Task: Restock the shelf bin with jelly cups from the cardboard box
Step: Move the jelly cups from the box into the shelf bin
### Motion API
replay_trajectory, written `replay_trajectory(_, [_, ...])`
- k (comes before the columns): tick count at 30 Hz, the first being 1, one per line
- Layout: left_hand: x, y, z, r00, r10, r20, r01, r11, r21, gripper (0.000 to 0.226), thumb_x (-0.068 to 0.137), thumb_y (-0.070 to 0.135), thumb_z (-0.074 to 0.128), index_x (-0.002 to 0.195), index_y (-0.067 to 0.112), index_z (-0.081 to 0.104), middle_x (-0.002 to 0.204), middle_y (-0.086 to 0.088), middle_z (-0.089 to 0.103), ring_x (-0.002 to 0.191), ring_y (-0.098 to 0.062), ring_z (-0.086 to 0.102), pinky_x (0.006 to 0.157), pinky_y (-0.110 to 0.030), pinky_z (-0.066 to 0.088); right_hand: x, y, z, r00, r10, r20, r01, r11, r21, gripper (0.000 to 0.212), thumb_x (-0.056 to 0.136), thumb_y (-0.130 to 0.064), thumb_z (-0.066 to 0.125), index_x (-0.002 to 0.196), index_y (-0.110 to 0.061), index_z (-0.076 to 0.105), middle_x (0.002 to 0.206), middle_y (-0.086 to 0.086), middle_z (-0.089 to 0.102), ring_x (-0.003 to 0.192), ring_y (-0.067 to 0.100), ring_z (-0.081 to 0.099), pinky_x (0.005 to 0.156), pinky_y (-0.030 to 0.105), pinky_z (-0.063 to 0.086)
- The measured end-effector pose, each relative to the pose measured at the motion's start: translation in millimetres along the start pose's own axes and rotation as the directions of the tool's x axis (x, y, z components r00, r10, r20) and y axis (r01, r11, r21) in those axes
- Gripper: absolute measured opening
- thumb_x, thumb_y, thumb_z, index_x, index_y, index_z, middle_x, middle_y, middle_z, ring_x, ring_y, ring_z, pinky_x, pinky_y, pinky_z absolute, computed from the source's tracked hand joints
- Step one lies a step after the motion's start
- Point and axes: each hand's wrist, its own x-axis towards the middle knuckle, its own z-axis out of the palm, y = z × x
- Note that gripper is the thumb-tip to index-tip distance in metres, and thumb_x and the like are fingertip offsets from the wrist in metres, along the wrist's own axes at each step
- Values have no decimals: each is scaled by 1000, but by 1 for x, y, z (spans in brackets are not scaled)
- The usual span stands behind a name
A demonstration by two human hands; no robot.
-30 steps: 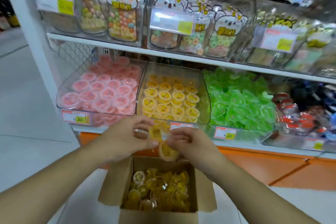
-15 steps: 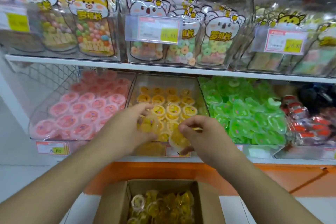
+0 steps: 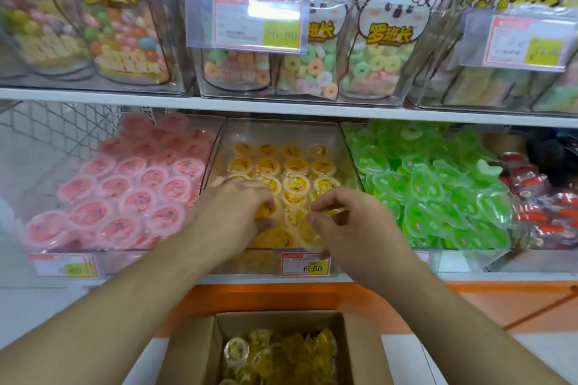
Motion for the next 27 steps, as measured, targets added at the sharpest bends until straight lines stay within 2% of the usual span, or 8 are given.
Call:
replay_trajectory(7, [-7, -4, 0, 999, 43, -10, -43, 997, -60, 26, 96, 45, 63, 119, 36, 71, 124, 19, 70, 125, -11, 58, 110, -38, 39, -2, 0, -2, 1000, -16, 6, 15, 1000, 26, 7, 96, -34, 71, 99, -35, 65, 83, -8, 65, 75, 17, 73, 48, 19, 38])
replay_trajectory(10, [-10, 4, -8, 998, -39, -55, 22, 957, -289, 20, 98, 34, 63, 115, 33, 73, 117, 20, 71, 114, -7, 62, 102, -34, 49, -4, -1, -4, 999, -50, -2, 50, 997, 52, 15, 95, -32, 74, 105, -36, 65, 86, -13, 61, 81, 13, 69, 60, 23, 43])
replay_trajectory(12, [-11, 18, -24, 981, -188, 41, 179, 809, -560, 15, 100, 38, 64, 110, 33, 75, 105, 20, 73, 100, 1, 67, 86, -25, 53, -5, -4, -5, 996, -89, -9, 89, 994, 63, 22, 94, -29, 76, 111, -37, 64, 97, -16, 63, 87, 8, 64, 71, 28, 52])
replay_trajectory(14, [-10, 35, -39, 927, -252, 277, 365, 440, -820, 16, 99, 39, 67, 101, 26, 77, 95, 9, 78, 87, -9, 76, 79, -32, 60, -6, -8, -6, 990, -137, -16, 137, 988, 72, 29, 92, -25, 78, 114, -38, 63, 107, -17, 63, 95, 4, 61, 80, 30, 57])
replay_trajectory(16, [-12, 44, -47, 870, -203, 450, 480, 135, -867, 23, 98, 36, 69, 100, 16, 79, 96, -6, 80, 85, -26, 79, 82, -43, 64, -7, -10, -6, 986, -167, -21, 168, 979, 118, 36, 90, -17, 80, 113, -38, 63, 109, -14, 62, 97, 4, 62, 81, 31, 59])
replay_trajectory(18, [-14, 46, -47, 854, -179, 489, 494, -17, -869, 24, 95, 31, 73, 101, 8, 80, 101, -17, 78, 88, -34, 79, 85, -46, 64, -8, -10, -5, 981, -190, -25, 192, 972, 137, 44, 86, -9, 83, 113, -37, 63, 110, -13, 62, 100, 3, 63, 83, 30, 59])
replay_trajectory(22, [-16, 42, -43, 866, -135, 482, 464, -146, -874, 36, 84, 30, 79, 105, 0, 76, 107, -22, 77, 96, -34, 77, 85, -39, 64, -11, -7, -9, 968, -250, -3, 249, 960, 125, 51, 82, -2, 84, 115, -34, 63, 109, -12, 62, 105, 3, 63, 91, 28, 58])
replay_trajectory(27, [-14, 39, -37, 894, -152, 422, 412, -94, -906, 44, 65, 18, 88, 103, 3, 74, 102, -21, 78, 100, -36, 76, 90, -43, 63, -5, -6, -14, 949, -315, 36, 315, 949, 0, 60, 79, -9, 88, 127, -33, 62, 122, -20, 54, 116, 4, 59, 98, 30, 55])
